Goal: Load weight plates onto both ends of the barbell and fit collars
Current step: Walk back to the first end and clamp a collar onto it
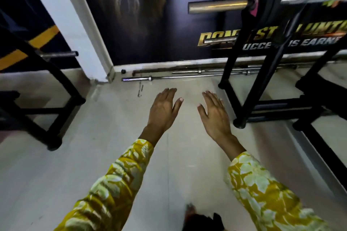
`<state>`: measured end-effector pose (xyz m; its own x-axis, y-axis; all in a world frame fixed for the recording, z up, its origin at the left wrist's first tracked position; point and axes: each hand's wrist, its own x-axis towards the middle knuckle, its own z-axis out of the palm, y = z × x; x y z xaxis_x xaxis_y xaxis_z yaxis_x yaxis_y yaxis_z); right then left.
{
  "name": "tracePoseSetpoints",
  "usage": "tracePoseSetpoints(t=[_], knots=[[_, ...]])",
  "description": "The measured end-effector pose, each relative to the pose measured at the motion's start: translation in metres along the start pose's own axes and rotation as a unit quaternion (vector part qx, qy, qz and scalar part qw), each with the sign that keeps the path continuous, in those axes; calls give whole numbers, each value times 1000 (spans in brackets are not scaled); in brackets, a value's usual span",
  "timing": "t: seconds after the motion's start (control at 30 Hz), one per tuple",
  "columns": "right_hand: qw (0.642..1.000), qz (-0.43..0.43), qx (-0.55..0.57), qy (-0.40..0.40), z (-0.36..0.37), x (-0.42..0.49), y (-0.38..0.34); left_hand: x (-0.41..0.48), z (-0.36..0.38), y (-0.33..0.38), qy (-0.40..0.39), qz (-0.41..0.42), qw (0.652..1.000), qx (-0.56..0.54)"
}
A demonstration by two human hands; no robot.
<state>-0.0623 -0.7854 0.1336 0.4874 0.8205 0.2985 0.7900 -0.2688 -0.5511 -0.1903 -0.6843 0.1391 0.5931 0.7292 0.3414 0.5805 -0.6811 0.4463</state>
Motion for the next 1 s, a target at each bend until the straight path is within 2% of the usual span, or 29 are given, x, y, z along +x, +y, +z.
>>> tracePoseSetpoints(t=[0.2, 0.43, 0.6, 0.77, 0.87, 1.0], knots=[[996, 35, -23, 84, 2, 129, 29, 154, 26, -8, 5, 86, 996, -23], [976, 100, -49, 187, -40, 267, 69, 330, 41, 47, -4, 217, 972, -90], [951, 142, -88, 259, -87, 326, 104, 434, 59, 112, 21, 309, 940, -141], [912, 183, -153, 333, -133, 366, 135, 516, 80, 184, 6, 396, 902, -173], [892, 221, -141, 367, -150, 384, 151, 555, 97, 210, 2, 432, 883, -184], [871, 269, -103, 398, -166, 392, 174, 579, 124, 228, 17, 451, 881, -141]])
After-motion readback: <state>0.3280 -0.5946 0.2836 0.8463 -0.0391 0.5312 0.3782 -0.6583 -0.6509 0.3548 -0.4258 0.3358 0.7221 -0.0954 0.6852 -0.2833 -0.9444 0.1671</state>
